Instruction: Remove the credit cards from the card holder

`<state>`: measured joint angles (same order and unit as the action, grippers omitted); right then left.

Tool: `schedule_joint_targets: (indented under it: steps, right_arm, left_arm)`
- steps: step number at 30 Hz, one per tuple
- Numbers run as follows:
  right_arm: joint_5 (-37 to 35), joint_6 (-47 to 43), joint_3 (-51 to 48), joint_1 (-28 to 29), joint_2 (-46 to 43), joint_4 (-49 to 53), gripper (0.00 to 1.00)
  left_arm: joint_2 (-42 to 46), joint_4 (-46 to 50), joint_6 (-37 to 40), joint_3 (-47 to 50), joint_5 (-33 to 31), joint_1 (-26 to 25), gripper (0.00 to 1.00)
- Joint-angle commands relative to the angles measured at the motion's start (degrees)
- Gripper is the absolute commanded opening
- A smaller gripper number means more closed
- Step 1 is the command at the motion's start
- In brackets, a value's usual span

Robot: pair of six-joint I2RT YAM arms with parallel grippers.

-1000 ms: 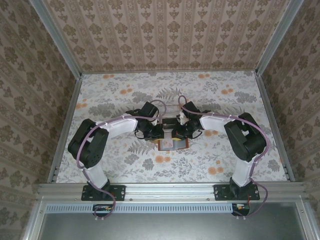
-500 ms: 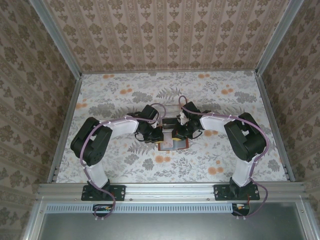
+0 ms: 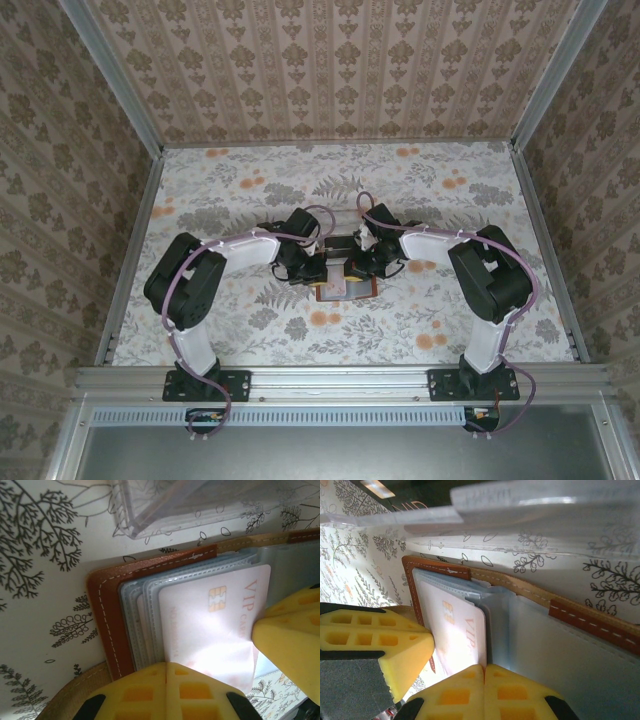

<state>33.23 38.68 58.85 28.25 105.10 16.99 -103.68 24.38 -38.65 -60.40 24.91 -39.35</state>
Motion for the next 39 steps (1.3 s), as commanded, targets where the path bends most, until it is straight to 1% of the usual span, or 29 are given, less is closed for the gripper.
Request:
schedule_joint_targets:
  steps: [1, 6, 23, 24, 28, 30, 35, 39]
  right_arm:
    - [-2.7, -1.3, 0.8, -0.3, -1.0, 4.4, 0.02]
    - [-3.0, -1.5, 0.9, -0.5, -1.2, 4.8, 0.00]
    - [-4.3, -2.3, 0.7, -1.4, -3.4, 6.2, 0.00]
    - [-3.3, -2.2, 0.6, -1.4, -3.1, 5.5, 0.02]
    - [0.7, -0.4, -0.2, -1.4, -1.5, 1.9, 0.18]
    - [1.5, -0.1, -0.5, -1.4, -0.6, 0.9, 0.22]
    - [3.1, 0.7, -1.2, -1.4, 1.0, -1.2, 0.24]
    - [2.7, 0.7, -1.4, -1.3, 1.7, -1.1, 0.25]
  left_arm:
    - [-3.0, 6.2, 1.7, 0.4, -3.9, -0.2, 0.02]
    - [-2.9, 6.8, 1.9, 0.3, -4.2, -0.2, 0.02]
    - [-2.7, 7.1, 1.9, -0.1, -4.2, -0.3, 0.02]
    - [-2.7, 7.1, 1.9, -0.2, -4.2, -0.2, 0.02]
    - [-2.9, 7.1, 1.9, -0.4, -4.1, -0.2, 0.01]
    - [-3.0, 7.1, 1.9, -0.4, -4.1, -0.2, 0.01]
    - [-3.0, 7.0, 1.9, -0.3, -3.9, -0.2, 0.01]
    - [-3.1, 7.0, 1.9, -0.3, -3.9, -0.3, 0.01]
